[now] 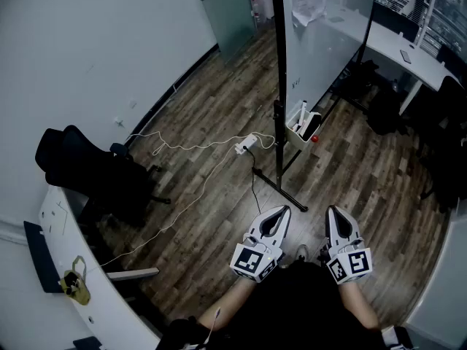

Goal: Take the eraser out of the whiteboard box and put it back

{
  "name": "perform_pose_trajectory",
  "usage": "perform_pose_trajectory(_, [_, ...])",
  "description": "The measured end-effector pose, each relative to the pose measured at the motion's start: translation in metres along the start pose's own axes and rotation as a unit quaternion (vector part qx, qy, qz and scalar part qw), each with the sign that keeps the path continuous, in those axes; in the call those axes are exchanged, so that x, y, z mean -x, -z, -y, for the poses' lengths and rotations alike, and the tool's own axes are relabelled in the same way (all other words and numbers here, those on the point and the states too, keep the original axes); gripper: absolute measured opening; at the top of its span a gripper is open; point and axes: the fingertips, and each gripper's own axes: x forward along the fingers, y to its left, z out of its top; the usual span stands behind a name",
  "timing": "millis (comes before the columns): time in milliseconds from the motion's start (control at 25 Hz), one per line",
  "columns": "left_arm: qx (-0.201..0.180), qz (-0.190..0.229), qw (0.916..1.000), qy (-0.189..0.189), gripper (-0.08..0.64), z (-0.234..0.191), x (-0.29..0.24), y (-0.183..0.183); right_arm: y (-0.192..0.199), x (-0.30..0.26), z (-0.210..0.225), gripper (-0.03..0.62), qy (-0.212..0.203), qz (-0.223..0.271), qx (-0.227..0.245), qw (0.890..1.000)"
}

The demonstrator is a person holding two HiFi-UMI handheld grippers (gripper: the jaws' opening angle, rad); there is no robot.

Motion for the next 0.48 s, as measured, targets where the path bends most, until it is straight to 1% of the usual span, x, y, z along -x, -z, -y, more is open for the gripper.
perform_pose_trajectory(320, [-0.003, -0.004, 1.0, 0.0, 0.006, 0.0028, -0.0035, 0.0053, 0.003, 0.0023, 0.0036, 0.014, 0.001, -0.002, 0.0, 1.0])
perform_pose_trajectory(480, [0.0, -0.008, 1.0, 0.0, 0.006, 0.0046, -0.0053, 0.0078, 0.003, 0.0031, 0.0039, 0.014, -0.008, -0.003, -0.008, 1.0])
